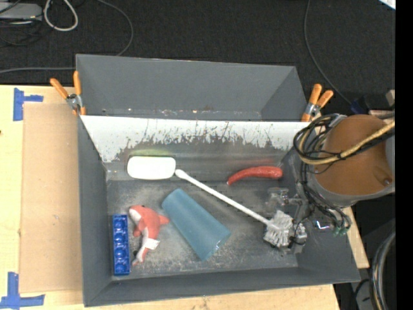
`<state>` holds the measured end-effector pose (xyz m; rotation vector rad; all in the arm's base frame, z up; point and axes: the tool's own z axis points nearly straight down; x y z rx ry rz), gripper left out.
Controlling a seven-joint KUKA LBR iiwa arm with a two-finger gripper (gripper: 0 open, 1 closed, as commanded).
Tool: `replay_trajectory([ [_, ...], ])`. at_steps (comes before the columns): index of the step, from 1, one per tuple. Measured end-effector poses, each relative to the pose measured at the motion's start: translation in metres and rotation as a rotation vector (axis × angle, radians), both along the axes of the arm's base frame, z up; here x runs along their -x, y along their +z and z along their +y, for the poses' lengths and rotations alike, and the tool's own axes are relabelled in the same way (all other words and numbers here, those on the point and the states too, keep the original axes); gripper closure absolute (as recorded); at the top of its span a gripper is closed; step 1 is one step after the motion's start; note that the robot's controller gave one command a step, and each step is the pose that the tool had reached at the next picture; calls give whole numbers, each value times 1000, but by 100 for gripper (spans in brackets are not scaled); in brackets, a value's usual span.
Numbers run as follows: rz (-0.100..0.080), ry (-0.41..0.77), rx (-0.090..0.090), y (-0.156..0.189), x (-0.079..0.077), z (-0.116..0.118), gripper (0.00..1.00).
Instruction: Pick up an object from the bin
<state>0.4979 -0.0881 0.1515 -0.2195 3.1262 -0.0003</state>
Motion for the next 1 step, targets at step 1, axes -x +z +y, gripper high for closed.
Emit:
replay_trajectory([
  [1,12,110,-4,52,9,24,0],
])
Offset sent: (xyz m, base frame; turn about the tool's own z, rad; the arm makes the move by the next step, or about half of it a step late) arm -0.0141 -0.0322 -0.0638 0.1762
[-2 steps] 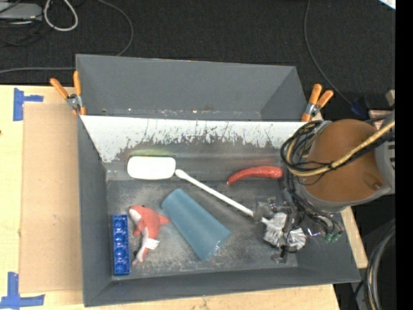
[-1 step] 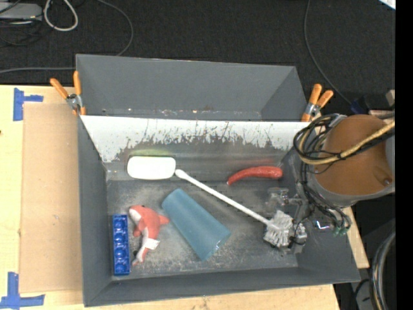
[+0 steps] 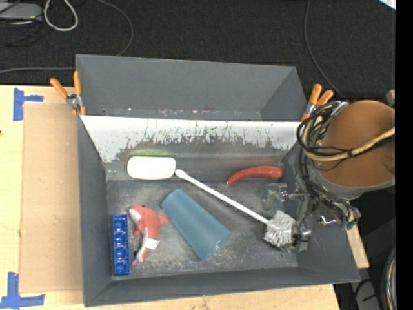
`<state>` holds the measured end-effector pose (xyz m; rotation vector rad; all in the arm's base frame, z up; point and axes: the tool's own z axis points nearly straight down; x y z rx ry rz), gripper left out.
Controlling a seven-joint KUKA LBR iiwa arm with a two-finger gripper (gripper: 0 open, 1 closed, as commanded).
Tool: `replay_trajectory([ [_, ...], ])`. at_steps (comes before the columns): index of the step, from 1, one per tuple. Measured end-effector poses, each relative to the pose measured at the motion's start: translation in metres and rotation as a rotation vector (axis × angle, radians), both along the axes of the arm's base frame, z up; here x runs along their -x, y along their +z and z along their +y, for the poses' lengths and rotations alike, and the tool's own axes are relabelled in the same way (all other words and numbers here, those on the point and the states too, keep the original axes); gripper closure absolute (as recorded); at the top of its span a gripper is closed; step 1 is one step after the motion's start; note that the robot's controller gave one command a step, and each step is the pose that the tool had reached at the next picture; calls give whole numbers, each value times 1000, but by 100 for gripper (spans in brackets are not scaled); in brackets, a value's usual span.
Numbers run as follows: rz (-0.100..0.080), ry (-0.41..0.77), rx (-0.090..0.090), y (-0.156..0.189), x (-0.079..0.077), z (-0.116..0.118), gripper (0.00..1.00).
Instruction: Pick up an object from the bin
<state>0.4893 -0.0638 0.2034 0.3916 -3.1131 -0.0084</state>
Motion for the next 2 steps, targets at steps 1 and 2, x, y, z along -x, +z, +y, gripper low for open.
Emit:
replay_trajectory([
  [1,-3,-182,3,-74,3,-35,0],
  [2,-6,-414,1,-65,-44,-30,0],
])
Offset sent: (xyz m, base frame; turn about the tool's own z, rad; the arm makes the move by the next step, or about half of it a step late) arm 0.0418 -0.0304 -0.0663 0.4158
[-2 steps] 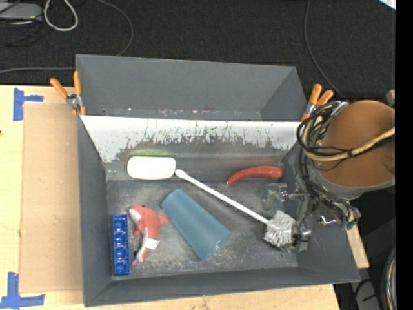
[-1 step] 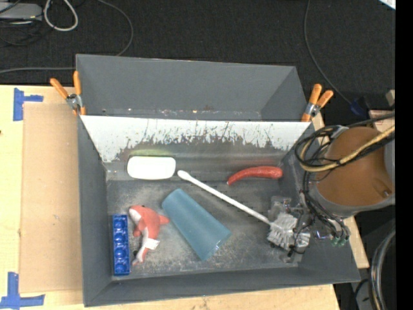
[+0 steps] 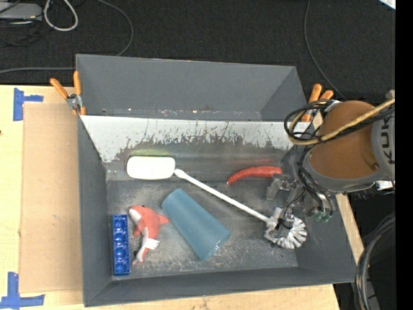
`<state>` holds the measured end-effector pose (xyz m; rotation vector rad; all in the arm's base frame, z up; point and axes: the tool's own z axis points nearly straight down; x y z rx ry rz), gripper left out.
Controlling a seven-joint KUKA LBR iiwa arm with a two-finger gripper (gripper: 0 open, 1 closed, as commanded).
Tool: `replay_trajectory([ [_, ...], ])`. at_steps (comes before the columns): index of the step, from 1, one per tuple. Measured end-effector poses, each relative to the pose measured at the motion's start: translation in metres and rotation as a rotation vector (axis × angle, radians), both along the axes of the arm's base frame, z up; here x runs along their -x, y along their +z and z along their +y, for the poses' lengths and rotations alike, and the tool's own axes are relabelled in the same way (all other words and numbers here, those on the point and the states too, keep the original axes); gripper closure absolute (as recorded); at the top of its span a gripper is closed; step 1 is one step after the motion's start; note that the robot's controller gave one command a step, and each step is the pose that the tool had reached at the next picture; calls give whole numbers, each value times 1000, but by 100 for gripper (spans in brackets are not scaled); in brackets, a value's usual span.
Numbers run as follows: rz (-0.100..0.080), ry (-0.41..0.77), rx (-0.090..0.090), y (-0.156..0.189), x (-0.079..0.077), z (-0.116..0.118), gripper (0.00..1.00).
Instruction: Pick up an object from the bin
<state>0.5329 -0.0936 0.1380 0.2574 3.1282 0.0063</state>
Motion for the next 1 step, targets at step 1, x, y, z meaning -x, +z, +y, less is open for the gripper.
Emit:
replay_trajectory([
  [1,14,103,-1,-35,36,-17,0],
])
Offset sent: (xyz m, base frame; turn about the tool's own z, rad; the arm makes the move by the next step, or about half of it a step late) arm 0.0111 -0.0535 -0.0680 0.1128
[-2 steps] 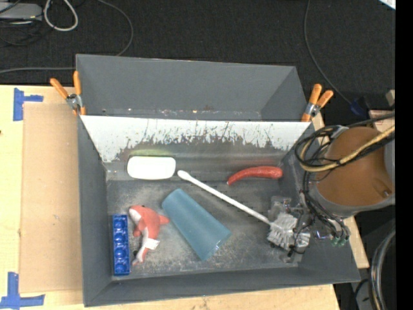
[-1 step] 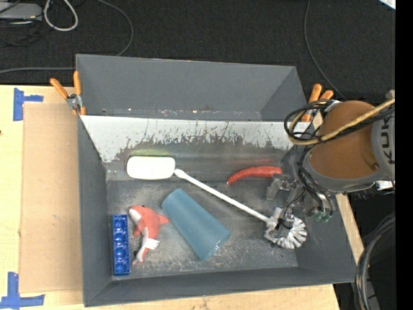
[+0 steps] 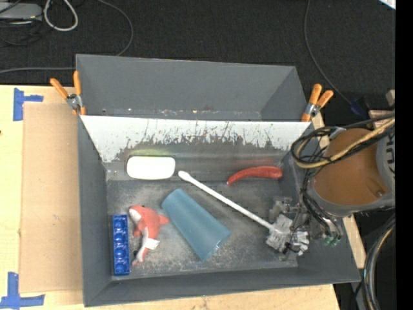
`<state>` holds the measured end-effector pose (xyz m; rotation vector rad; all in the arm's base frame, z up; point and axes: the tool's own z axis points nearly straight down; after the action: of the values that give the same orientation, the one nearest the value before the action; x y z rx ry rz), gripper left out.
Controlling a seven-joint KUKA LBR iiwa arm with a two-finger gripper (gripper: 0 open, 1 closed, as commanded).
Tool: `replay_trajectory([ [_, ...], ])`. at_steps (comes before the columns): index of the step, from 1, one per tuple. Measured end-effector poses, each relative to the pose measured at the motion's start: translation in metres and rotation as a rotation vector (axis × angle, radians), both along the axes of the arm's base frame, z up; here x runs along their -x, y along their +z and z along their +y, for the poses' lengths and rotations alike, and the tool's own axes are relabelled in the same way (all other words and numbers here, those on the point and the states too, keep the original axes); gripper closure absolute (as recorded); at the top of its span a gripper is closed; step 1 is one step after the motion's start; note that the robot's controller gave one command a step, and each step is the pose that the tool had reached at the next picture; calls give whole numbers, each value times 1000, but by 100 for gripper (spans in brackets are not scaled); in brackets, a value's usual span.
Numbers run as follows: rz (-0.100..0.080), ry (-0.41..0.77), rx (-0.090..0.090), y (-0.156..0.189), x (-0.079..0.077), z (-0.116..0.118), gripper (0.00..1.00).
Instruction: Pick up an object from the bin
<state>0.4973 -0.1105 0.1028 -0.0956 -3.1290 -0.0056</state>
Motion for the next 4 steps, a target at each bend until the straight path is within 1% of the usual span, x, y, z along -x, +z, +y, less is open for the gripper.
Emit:
replay_trajectory([
  [1,-12,-216,1,-34,-48,-36,0],
  [2,4,-43,-2,-28,-4,-14,0],
  [3,-11,-168,1,62,-27,-18,0],
  [4,4,-56,-2,137,-7,-29,0],
])
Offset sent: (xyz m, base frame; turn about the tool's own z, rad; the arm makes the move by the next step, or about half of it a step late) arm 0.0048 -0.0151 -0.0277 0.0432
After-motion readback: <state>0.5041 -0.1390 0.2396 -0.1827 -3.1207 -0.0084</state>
